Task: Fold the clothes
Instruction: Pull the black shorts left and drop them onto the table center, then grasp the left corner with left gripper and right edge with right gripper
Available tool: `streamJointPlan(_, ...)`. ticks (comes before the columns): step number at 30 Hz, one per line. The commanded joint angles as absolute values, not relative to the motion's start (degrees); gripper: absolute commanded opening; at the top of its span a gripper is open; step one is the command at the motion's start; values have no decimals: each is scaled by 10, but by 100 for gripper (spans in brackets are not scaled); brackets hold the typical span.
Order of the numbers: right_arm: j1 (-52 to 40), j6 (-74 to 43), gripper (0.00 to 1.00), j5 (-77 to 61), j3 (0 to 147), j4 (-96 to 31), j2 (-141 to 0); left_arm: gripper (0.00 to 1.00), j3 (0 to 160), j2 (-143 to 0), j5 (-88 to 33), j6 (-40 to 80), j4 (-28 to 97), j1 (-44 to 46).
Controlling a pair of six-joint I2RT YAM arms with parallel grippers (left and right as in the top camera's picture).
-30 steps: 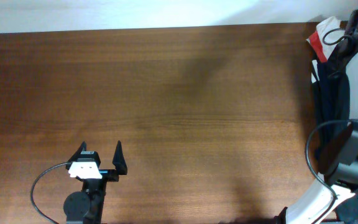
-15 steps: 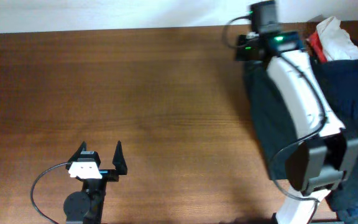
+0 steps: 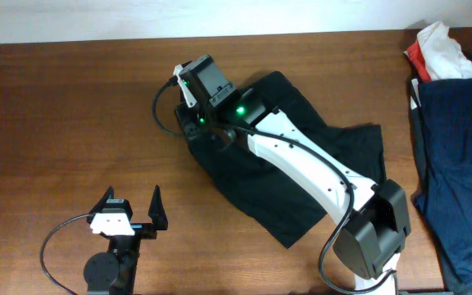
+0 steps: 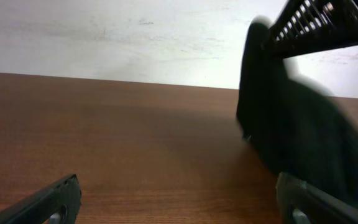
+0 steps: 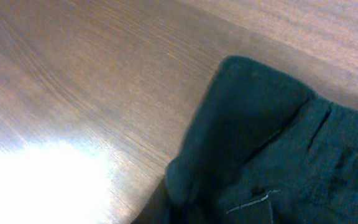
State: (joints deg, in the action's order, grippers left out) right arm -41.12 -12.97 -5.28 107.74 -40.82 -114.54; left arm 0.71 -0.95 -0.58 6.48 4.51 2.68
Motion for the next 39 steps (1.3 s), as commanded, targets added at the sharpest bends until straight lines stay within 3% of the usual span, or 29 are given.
streamJointPlan(1,-381,-110,100,-16,1098,-423,-1137,99,5,-6,-4,62,48,30)
streamJointPlan(5,-273,-185,99,17,1149,-542,-1134,99,5,-6,-4,62,48,30)
streamJointPlan(12,-106,-188,99,-104,1185,-737,-1135,99,5,-6,-5,62,48,30)
streamJointPlan(16,-68,-215,99,-103,1185,-777,-1122,99,5,-6,-10,62,20,30)
streamJointPlan(19,-40,-213,99,-96,1185,-826,-1102,99,7,-6,-69,75,-118,30)
streamJointPlan(22,-25,-213,99,-55,1185,-864,-1095,99,43,-11,-69,86,-127,30)
streamJointPlan(26,-26,-235,99,-10,1185,-866,-1059,99,174,-103,-71,80,1,30)
streamJointPlan(31,-25,-234,99,-1,1187,-868,-982,99,451,-343,-73,-18,188,30)
streamJointPlan(39,-25,-256,99,37,1187,-916,-871,99,1035,-796,-112,-83,656,30)
